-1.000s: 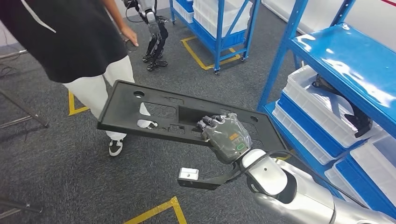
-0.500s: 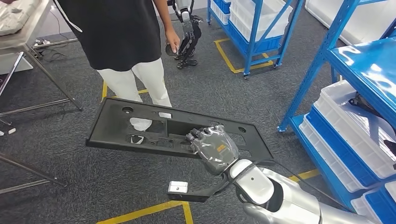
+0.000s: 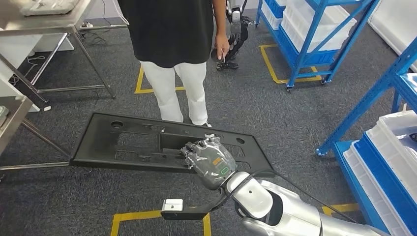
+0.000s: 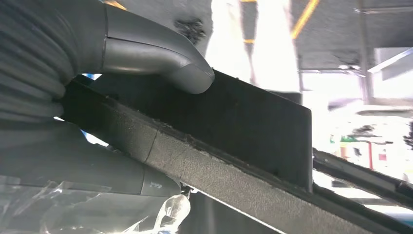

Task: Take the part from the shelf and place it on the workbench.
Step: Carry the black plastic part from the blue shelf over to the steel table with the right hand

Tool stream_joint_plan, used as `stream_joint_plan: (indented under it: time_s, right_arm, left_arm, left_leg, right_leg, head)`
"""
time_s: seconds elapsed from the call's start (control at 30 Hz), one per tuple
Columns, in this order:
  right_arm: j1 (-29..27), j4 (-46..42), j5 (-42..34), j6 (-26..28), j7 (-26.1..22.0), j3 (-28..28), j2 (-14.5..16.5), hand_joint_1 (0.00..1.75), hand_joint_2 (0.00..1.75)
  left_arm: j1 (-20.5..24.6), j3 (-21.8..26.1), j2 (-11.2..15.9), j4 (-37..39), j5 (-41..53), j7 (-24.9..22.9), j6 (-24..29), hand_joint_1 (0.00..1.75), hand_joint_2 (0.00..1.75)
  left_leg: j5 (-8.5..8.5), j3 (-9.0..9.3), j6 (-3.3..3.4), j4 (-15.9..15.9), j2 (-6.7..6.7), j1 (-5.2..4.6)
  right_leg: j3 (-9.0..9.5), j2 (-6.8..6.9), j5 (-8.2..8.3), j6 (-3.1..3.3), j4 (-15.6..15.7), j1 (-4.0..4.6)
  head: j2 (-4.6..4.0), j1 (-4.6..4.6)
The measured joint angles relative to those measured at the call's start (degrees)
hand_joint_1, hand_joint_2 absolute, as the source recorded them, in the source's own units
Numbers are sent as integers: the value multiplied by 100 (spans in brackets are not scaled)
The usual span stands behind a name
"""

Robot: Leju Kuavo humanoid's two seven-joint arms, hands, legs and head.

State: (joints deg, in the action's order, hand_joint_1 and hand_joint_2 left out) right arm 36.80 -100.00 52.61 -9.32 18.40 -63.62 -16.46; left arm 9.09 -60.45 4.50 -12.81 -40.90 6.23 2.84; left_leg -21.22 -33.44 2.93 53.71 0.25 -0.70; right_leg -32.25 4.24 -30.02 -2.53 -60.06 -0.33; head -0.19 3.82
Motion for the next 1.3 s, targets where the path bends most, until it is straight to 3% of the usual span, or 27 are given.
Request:
stream_joint_plan:
  time_s: [0.07, 0.1, 0.13, 0.17, 0.2, 0.27, 0.33, 0.4, 0.43, 0.47, 0.5, 0.57, 0.63, 0.67, 0.73, 0.8, 0.87, 0.93, 1.0, 1.07, 1.13, 1.17, 1.2, 1.23, 1.3]
  right_arm:
    - [5, 37, -57, -3, -2, -15, 7, 175, 175]
    - [-16, 56, -110, 3, 3, -21, 3, 175, 175]
    - [-42, 74, -168, 13, 13, -24, -2, 175, 175]
    - [-65, 87, -232, 30, 26, -21, -7, 175, 175]
    - [-81, 95, -294, 56, 38, -12, -11, 175, 175]
    - [-105, 116, -435, 158, 57, 25, -22, 175, 175]
    - [-182, 140, -623, 318, 70, 91, -41, 175, 175]
    - [-303, 158, -801, 488, 83, 182, -57, 175, 175]
    - [-348, 168, -868, 564, 87, 233, -63, 175, 175]
    - [-381, 182, -917, 634, 92, 290, -69, 175, 175]
    - [-409, 196, -955, 696, 94, 347, -74, 175, 175]
    - [-472, 228, -989, 764, 96, 445, -92, 175, 175]
    - [-523, 272, -971, 776, 85, 497, -115, 175, 175]
    - [-537, 292, -948, 775, 78, 512, -124, 175, 175]
    - [-538, 313, -837, 756, 71, 534, -127, 175, 175]
    - [-504, 319, -595, 681, 81, 544, -128, 175, 175]
    - [-446, 327, -250, 542, 101, 528, -131, 175, 175]
    - [-375, 334, 123, 374, 107, 485, -130, 175, 175]
    - [-292, 341, 430, 232, 92, 431, -132, 175, 175]
    - [-225, 352, 625, 130, 59, 368, -142, 175, 175]
    - [-202, 370, 775, 67, 4, 287, -155, 175, 175]
    - [-196, 380, 846, 54, -30, 245, -161, 175, 175]
    - [-184, 388, 921, 48, -70, 205, -165, 175, 175]
    - [-163, 393, 996, 48, -112, 167, -166, 175, 175]
    - [-110, 401, 1133, 49, -188, 92, -168, 175, 175]
  left_arm:
    - [27, -19, -7, 0, 38, 1, -54, 0, 175]
    - [32, -32, -9, 0, 51, -1, -72, 0, 175]
    - [33, -44, -12, 0, 60, -4, -85, 0, 175]
    - [33, -55, -13, 0, 66, -11, -93, 0, 175]
    - [33, -65, -13, 0, 70, -21, -98, 0, 175]
    - [36, -85, -7, 0, 77, -46, -103, 0, 175]
    - [35, -97, 4, 0, 77, -72, -102, 0, 175]
    - [15, -99, 14, 0, 75, -85, -98, 0, 175]
    - [-6, -100, 21, 0, 74, -88, -97, 0, 175]
    - [-20, -101, 29, 0, 73, -90, -96, 0, 175]
    - [-29, -101, 38, 0, 68, -92, -94, 0, 175]
    - [-24, -101, 42, 0, 51, -89, -93, 0, 175]
    - [-15, -99, 41, 0, 42, -81, -98, 0, 175]
    - [-15, -99, 40, 0, 44, -78, -101, 0, 175]
    - [-25, -101, 38, 0, 52, -87, -102, 0, 175]
    - [-37, -102, 40, 0, 64, -98, -101, 0, 175]
    - [-43, -105, 42, 0, 73, -99, -98, 0, 175]
    - [-52, -110, 44, 0, 77, -98, -86, 0, 175]
    - [-52, -113, 47, 0, 78, -87, -74, 0, 175]
    - [-35, -119, 46, 0, 79, -75, -73, 0, 175]
    - [-24, -125, 46, 0, 78, -71, -73, 0, 175]
    - [-23, -127, 46, 0, 78, -67, -73, 0, 175]
    - [-24, -127, 46, 0, 78, -63, -72, 0, 175]
    - [-23, -127, 46, 0, 78, -60, -73, 0, 175]
    - [-20, -126, 48, 0, 79, -57, -73, 0, 175]
  left_leg:
    - [13, 17, 20, -13, -144, 18]
    - [13, 19, 25, -10, -229, 25]
    - [8, 21, 22, -6, -316, 34]
    - [2, 22, 13, 5, -405, 48]
    - [-11, 23, -5, 23, -491, 66]
    - [-59, -4, -76, 101, -656, 91]
    - [-93, -64, -151, 167, -787, 96]
    - [-87, -110, -196, 171, -890, 117]
    - [-103, -133, -216, 197, -860, 124]
    - [-163, -191, -238, 307, -733, 124]
    - [-277, -302, -261, 534, -555, 122]
    - [-610, -675, -306, 1294, -198, 118]
    - [-806, -999, -326, 1928, -97, 130]
    - [-771, -1017, -324, 1965, -76, 131]
    - [-456, -694, -281, 1365, 26, 117]
    - [-188, -265, -204, 546, 289, 46]
    - [-132, -118, -147, 218, 395, -27]
    - [-105, -101, -98, 169, 246, -22]
    - [-61, -36, -40, 92, 94, 18]
    - [-44, 5, 5, 61, -52, 42]
    - [-52, 13, 26, 64, -217, 50]
    - [-58, 18, 24, 68, -311, 59]
    - [-67, 27, 14, 75, -406, 73]
    - [-82, 37, -8, 91, -499, 91]
    - [-134, 27, -79, 155, -663, 108]
  right_leg:
    - [-369, -302, -317, -20, -754, -15]
    - [-563, -362, -403, -35, -1084, -19]
    - [-688, -386, -385, -50, -1241, -25]
    - [-710, -396, -252, -67, -1171, -36]
    - [-626, -418, -37, -88, -890, -56]
    - [-328, -664, 356, -138, -113, -130]
    - [-175, -852, 465, -111, 264, -169]
    - [-174, -759, 453, -10, 269, -145]
    - [-167, -698, 456, 31, 275, -138]
    - [-158, -633, 456, 70, 281, -135]
    - [-146, -569, 455, 104, 287, -134]
    - [-124, -429, 432, 149, 288, -110]
    - [-106, -266, 407, 170, 288, -91]
    - [-93, -187, 394, 173, 288, -85]
    - [-51, -48, 362, 165, 288, -74]
    - [-4, 70, 321, 128, 290, -53]
    - [26, 187, 288, 76, 302, -36]
    - [62, 281, 258, 20, 325, -39]
    - [11, 79, 118, -19, 135, -51]
    - [-304, -266, -197, -30, -523, -57]
    - [-711, -389, -414, -46, -1223, -58]
    - [-809, -401, -369, -57, -1323, -63]
    - [-800, -413, -215, -70, -1197, -73]
    - [-685, -455, 16, -86, -867, -94]
    - [-382, -711, 401, -119, -102, -166]
  head:
    - [0, -10]
    - [-1, -14]
    - [-1, -15]
    - [-1, -15]
    - [-1, -15]
    - [-1, -17]
    - [-1, -17]
    - [0, -15]
    - [0, -11]
    - [0, 1]
    - [0, 14]
    - [-1, 37]
    - [-1, 37]
    - [-1, 37]
    - [-1, 37]
    - [-1, 37]
    - [-1, 34]
    - [-1, 30]
    - [0, 21]
    - [-1, 7]
    - [-1, -2]
    - [-1, -2]
    - [0, -3]
    - [0, -3]
    - [0, -6]
